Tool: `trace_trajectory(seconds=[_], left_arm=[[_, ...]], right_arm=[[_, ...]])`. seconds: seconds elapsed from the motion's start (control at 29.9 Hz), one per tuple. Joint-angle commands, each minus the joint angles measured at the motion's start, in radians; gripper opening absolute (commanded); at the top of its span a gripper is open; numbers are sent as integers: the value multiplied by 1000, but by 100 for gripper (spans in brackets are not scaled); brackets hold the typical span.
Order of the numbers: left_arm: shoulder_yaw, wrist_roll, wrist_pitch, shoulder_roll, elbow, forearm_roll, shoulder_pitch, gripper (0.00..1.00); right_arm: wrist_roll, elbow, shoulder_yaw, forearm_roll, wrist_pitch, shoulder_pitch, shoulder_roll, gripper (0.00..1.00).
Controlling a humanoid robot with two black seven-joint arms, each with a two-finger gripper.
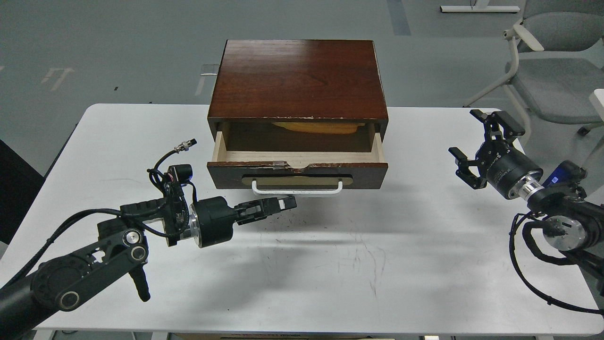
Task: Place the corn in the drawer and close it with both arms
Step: 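Push the drawer front with the left gripper toward the cabinet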
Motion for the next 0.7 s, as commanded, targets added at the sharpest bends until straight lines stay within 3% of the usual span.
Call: trace_trajectory(seconds=[0.0,0.67], left_arm=[[-5,0,0,0,2,-1,0,0],[-42,0,3,-6,69,-25,-5,0]], right_arm=[[0,0,0,0,0,0,0,100],[0,0,0,0,-2,0,0,100]])
